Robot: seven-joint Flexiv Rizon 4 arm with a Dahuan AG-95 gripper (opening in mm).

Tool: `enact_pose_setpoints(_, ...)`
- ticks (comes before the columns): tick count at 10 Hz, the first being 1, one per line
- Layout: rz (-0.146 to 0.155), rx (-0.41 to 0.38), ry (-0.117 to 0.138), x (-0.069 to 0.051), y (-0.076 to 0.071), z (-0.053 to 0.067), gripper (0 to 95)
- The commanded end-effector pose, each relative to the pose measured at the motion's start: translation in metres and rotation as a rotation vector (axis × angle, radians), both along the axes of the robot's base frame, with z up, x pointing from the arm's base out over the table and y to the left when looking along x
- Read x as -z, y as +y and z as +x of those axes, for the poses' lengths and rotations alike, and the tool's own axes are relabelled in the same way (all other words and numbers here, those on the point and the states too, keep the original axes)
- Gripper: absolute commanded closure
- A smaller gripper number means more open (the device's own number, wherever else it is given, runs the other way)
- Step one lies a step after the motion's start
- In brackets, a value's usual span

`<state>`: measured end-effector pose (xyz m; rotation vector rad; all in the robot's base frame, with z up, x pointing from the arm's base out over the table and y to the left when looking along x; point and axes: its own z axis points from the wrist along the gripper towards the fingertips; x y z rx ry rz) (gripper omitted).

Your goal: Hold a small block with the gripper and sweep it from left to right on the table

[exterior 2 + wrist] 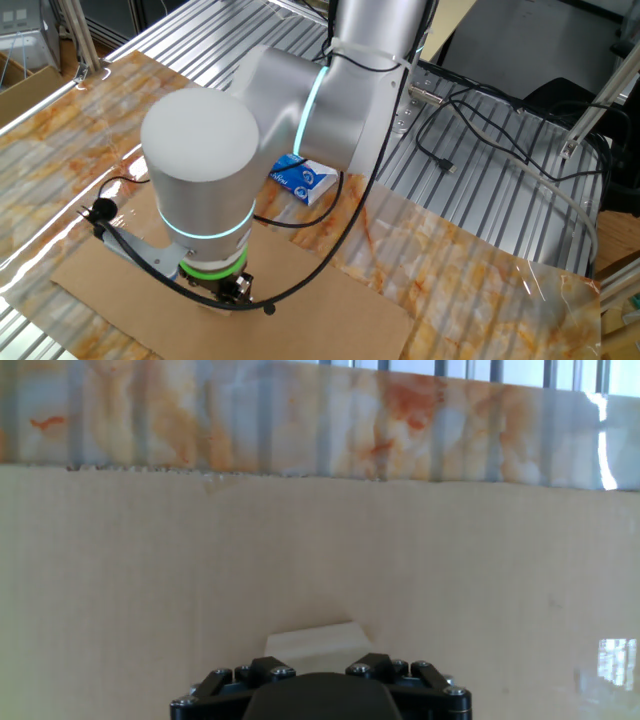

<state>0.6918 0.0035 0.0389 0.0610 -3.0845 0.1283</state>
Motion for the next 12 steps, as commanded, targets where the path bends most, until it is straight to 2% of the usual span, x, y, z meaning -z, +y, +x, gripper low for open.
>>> enact_pose_setpoints(1, -0.004, 0.010, -0.005, 0.001, 0.005, -0.003, 38.0)
enact_pose_setpoints(4, -0.003, 0.017, -0.005, -0.002, 0.014, -0.008, 38.0)
enact_pose_setpoints(7, -0.009, 0.049, -0.013, 0.003, 0.025, -0.013, 38.0)
enact_pose_setpoints(10, -0.010, 0.041, -0.009, -0.003, 0.035, -0.020, 38.0)
enact_pose_setpoints(12, -0.008, 0.048, -0.014, -0.001, 0.044, -0.025, 38.0)
